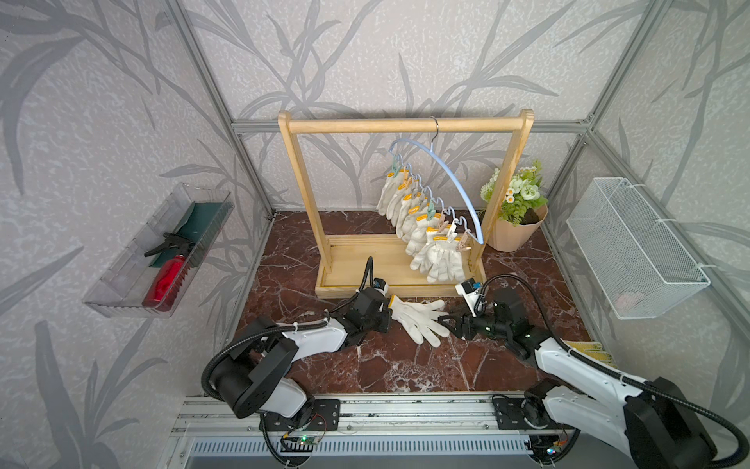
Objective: Clip the gloves onto a hanger to dry
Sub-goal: Pick up the glove from the center of the board.
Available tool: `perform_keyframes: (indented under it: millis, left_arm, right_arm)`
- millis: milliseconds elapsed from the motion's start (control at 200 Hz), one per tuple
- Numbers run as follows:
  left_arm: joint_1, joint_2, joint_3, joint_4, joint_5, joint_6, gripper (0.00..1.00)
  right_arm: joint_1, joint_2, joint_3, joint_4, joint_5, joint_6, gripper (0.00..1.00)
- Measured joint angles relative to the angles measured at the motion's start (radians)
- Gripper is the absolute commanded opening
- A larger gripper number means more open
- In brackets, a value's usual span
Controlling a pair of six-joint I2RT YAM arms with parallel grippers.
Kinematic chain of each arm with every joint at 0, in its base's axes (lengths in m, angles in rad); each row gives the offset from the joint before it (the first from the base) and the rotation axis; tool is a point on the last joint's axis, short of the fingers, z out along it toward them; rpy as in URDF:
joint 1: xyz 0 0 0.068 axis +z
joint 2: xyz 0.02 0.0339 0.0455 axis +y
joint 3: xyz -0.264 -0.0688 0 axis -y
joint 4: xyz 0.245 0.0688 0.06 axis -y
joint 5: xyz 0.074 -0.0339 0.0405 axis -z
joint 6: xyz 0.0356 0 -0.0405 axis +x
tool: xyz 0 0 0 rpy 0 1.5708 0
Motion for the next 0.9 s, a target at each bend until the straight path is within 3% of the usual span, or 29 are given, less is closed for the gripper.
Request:
perform_keyframes:
  millis: [285,495,680,900]
  left_arm:
    - [-0.001,-0.254,0.163,-0.227,0.349,0.197,0.0]
    - [-0.003,-0.406,0.311,-0.484,0.52,0.336,0.0]
    - [-0.006,-0.415,0.444,-0.726,0.595,0.451,0.0]
    - [-0.006,-0.276,0.629,-0.991,0.683,0.626,0.0]
  right_arm:
    - [0.009,0.122,0.076,0.11,-0.249,0.002,0.64]
    - [0.002,0.182,0.159,0.254,-0.434,0.029,0.68]
    - [-0.012,0.198,0.201,0.335,-0.554,0.046,0.73]
    - [-0.01,0.2,0.233,0.38,-0.625,0.053,0.75]
